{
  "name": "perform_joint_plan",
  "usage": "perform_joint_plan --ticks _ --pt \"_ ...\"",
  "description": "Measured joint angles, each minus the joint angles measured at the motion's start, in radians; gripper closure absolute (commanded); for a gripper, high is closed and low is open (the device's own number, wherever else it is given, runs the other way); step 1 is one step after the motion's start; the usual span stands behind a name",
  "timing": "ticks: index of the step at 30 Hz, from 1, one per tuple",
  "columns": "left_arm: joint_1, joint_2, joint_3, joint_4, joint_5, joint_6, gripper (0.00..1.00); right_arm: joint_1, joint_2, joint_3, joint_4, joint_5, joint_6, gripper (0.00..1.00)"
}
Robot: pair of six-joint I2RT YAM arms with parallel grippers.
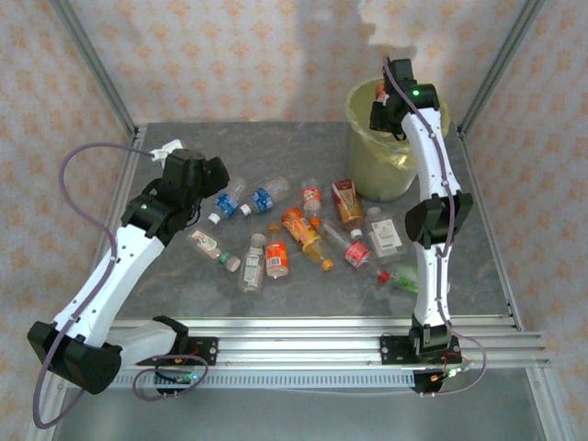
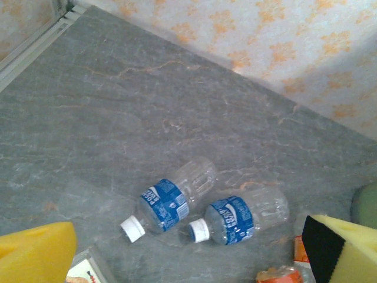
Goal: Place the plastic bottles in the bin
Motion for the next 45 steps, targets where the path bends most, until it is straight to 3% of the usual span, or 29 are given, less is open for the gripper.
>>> perform_joint_plan --ticks 18,31,41,45 --pt "0.0 0.019 -0.082 -0.085 -0.032 -0.109 0.0 -0.018 0.018 -0.034 -0.008 0.039 -0.026 0.35" --pt "0.0 0.03 -0.167 -0.106 -0.023 -0.161 0.0 -0.018 0.008 -0.04 -0.019 0.061 -0.027 0.23" --pt "0.019 0.076 -0.28 -0.105 0.044 -0.236 0.0 -0.018 -0.187 -0.158 -0.01 0.038 -0.033 0.01" --pt "0.046 0.089 -0.338 -0.095 0.09 -0.291 0.0 -0.018 -0.299 -0.233 0.02 0.033 -0.033 0.01"
